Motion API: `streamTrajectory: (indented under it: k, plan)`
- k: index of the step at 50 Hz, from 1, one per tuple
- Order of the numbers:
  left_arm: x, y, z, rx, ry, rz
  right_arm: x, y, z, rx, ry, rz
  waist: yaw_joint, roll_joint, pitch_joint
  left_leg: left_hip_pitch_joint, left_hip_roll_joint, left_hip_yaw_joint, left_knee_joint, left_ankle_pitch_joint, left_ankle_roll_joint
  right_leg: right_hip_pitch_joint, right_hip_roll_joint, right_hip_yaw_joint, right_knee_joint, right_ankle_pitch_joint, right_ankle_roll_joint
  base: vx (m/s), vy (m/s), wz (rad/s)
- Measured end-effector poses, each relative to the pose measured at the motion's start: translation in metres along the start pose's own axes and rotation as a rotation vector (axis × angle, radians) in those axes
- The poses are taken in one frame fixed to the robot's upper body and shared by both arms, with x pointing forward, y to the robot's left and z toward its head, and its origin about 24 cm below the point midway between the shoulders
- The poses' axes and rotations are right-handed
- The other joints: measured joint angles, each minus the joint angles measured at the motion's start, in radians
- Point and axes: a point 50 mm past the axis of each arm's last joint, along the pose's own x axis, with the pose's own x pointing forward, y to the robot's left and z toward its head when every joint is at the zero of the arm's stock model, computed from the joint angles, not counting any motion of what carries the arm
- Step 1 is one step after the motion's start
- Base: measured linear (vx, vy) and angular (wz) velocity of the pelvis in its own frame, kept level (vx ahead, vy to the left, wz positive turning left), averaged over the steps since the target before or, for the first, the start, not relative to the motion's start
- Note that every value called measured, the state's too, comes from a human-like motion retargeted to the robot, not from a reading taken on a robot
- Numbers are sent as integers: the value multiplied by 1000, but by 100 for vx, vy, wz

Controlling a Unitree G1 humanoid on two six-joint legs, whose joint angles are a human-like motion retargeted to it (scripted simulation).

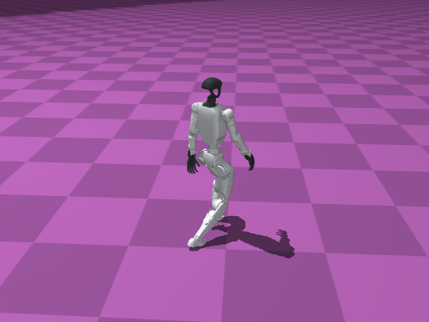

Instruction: Walk

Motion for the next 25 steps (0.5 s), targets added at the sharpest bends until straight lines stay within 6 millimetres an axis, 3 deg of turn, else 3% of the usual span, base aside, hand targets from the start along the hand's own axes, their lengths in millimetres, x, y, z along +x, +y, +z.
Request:
streamTrajectory:
  k: [4,8,12,16,20,25]
  plan:
    - [-5,23,55,11,-165,68,-3,23,-24,16,93,98,-41,-122,-7,100,-162,7,-115,38,53,-154,-163,16,346,60,52,52,4,91]
    - [-24,45,122,58,-387,167,-7,31,-42,21,151,122,-93,-134,-4,188,-222,-68,-173,39,46,-289,-224,19,443,-8,18,49,-4,118]
    - [-60,63,196,101,-640,263,-8,26,-45,20,154,103,-140,-79,11,296,-204,-194,-255,42,10,-387,-160,51,282,-61,-26,43,-11,136]
    - [-101,64,253,177,-868,315,-10,26,-49,16,168,101,-170,-29,9,346,-173,-322,-280,31,-17,-430,-25,187,43,-11,-19,35,-13,159]
    - [-129,52,285,276,-1020,318,-12,30,-57,5,200,119,-178,-19,-10,364,-175,-433,-267,12,-22,-428,77,359,-100,58,9,26,-13,159]
    - [-132,37,290,367,-1053,284,-14,32,-63,-10,230,134,-150,-22,-36,381,-169,-538,-234,-33,-18,-380,112,391,-164,87,5,22,-12,140]
